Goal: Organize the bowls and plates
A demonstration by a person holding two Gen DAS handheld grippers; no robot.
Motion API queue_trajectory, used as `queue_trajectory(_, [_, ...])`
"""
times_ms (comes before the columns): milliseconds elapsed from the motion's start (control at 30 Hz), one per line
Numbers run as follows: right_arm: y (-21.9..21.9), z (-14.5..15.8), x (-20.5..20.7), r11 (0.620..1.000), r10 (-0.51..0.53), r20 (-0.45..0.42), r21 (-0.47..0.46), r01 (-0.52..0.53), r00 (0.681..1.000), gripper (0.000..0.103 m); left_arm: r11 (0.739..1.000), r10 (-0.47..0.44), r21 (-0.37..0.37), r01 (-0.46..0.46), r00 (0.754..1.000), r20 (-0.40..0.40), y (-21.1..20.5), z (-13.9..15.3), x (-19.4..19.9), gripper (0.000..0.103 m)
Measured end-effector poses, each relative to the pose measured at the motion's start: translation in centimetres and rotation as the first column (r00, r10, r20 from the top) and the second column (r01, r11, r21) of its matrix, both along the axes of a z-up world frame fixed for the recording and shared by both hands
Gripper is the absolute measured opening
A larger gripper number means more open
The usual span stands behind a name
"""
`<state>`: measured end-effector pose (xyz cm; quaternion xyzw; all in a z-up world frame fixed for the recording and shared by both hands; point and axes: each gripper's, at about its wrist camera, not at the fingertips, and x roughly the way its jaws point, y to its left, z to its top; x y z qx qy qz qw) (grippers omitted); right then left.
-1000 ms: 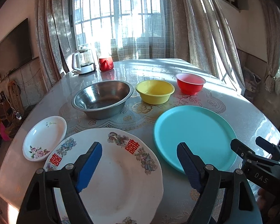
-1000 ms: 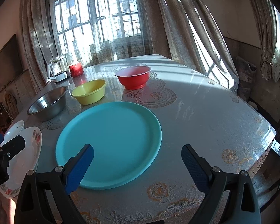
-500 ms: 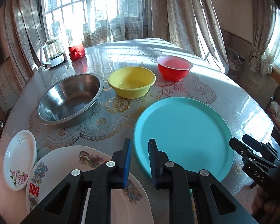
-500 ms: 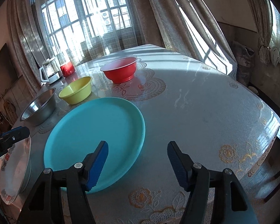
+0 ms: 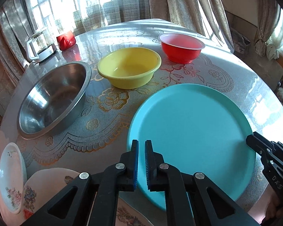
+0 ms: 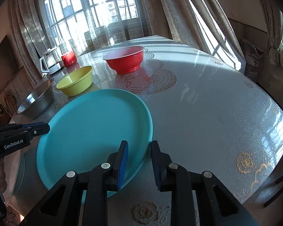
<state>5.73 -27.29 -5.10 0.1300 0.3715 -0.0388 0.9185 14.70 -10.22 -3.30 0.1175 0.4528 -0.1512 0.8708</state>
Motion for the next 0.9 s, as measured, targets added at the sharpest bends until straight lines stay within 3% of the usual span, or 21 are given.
queue_trajectory(367, [1.8, 0.3, 1.7, 0.998, 0.043, 0.006, -0.051, -0.043, 0.999, 0.014, 0.998, 0.066, 0.025, -0.065, 0.997, -0.037, 1.5, -0.7, 1.9, 0.004])
queue_trajectory(633, [2.7, 0.1, 2.3, 0.994, 0.051, -0.005, -0.094, -0.051, 0.999, 0.014, 0.994, 0.104, -0.042, -0.104, 0.995, -0.003, 3.0, 0.2, 1.1, 0.004])
queue_trajectory(900, [2.7, 0.1, 2.0, 0.993, 0.04, -0.015, -0.11, -0.041, 0.999, 0.03, 0.973, 0.194, -0.133, -0.186, 0.98, 0.045, 6.5, 1.9, -1.1, 0.004])
